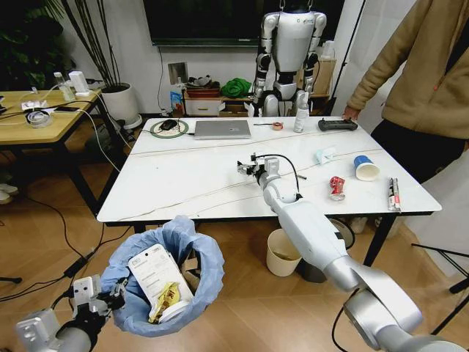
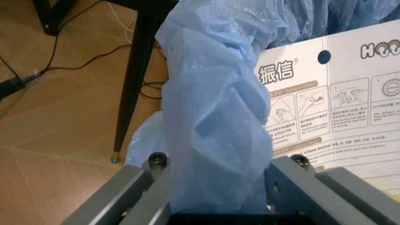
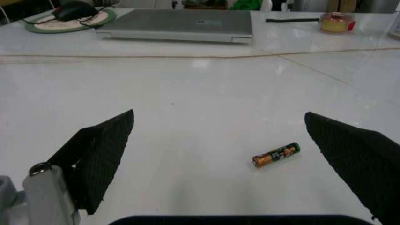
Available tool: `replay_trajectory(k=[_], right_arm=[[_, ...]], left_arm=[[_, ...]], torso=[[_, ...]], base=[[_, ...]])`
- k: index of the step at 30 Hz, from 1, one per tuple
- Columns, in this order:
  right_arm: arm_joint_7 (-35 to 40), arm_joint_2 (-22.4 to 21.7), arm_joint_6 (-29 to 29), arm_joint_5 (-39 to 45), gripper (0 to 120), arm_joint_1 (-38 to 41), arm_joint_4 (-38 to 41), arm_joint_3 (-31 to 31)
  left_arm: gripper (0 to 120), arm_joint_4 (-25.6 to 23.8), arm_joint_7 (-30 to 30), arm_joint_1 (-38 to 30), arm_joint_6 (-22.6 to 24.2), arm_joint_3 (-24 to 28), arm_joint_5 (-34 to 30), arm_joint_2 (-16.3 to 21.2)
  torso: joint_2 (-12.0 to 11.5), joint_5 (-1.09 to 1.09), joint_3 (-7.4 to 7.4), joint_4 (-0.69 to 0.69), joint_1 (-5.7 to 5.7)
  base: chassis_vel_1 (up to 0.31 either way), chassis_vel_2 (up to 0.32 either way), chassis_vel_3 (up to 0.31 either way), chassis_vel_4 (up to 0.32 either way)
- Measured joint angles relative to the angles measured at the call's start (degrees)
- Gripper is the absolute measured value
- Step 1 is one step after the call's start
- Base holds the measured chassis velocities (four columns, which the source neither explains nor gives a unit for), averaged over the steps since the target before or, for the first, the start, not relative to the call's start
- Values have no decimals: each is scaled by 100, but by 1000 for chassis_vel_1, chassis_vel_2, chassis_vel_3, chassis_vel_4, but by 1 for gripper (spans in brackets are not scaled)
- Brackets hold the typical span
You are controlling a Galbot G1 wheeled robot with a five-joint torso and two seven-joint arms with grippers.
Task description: Pick up the trash bin and place the trash from the table into it.
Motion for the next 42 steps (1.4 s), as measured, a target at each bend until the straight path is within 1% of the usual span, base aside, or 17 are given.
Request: replay_trajectory(k=[9, 18, 25, 31, 35, 42], right_arm=[[133, 136, 30, -200, 100, 89, -337, 114], [352, 290, -160, -175, 100, 160, -513, 178], [680, 350, -367, -271, 100, 188, -583, 239], [331, 354, -154, 229, 100, 151, -615, 311], [258, 365, -105, 317, 100, 129, -616, 314], [-150, 401, 85, 420, 100, 37, -609, 275]], left_arm=[[0, 12, 6, -18, -7, 35, 34, -19], [0, 11, 15, -19, -16, 60, 61, -52], [0, 1, 23, -7, -29, 69, 87, -78], [0, -15, 28, -9, -40, 77, 110, -100], [0, -30, 28, -2, -41, 77, 114, -109], [0, -96, 31, 43, -42, 62, 144, -172]], torso=[[0, 0, 0, 0, 0], [0, 0, 0, 0, 0], [0, 0, 0, 0, 0], [0, 0, 0, 0, 0], [0, 0, 0, 0, 0], [0, 1, 0, -1, 0]], base=[[0, 0, 0, 0], [0, 0, 0, 0], [0, 0, 0, 0], [0, 0, 0, 0], [0, 0, 0, 0], [0, 0, 0, 0]])
